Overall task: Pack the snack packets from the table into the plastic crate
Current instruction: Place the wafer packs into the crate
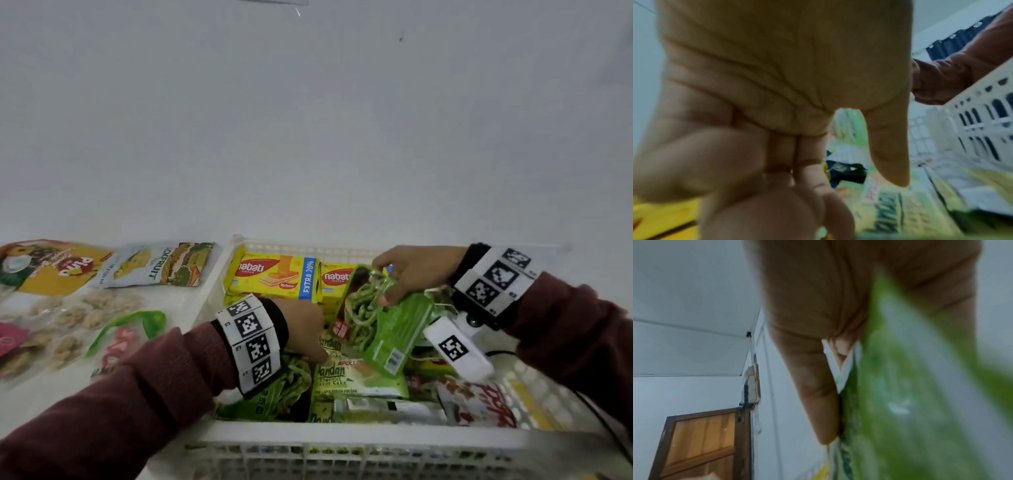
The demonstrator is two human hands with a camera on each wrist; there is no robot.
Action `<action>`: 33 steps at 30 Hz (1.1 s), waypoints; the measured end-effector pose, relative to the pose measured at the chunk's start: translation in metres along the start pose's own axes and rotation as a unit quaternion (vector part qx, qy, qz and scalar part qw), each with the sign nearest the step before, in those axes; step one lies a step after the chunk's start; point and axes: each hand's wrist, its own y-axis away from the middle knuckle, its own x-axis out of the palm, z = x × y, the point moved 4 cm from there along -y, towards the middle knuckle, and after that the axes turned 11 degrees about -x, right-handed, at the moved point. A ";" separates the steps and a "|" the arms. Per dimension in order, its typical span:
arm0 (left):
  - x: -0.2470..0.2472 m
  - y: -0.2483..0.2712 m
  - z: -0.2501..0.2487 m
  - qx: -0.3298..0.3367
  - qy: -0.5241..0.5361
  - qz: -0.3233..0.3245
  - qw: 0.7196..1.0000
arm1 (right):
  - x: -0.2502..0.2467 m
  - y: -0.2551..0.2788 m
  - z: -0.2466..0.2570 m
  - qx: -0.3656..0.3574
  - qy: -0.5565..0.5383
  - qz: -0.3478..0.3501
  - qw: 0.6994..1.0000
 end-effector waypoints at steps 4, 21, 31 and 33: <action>0.015 0.000 -0.008 -0.031 -0.048 0.038 0.998 | -0.041 0.039 -0.003 0.002 -0.041 -0.102 0.994; -0.004 0.016 -0.003 -0.059 -0.062 0.026 0.996 | 0.024 0.028 -0.060 0.151 0.213 -0.027 0.965; -0.023 0.016 0.013 -0.068 0.010 -0.018 0.997 | 0.052 0.023 -0.081 0.162 0.111 -0.012 0.980; -0.025 0.018 0.014 -0.066 0.019 -0.023 0.997 | 0.052 0.020 -0.083 0.166 0.129 -0.017 0.978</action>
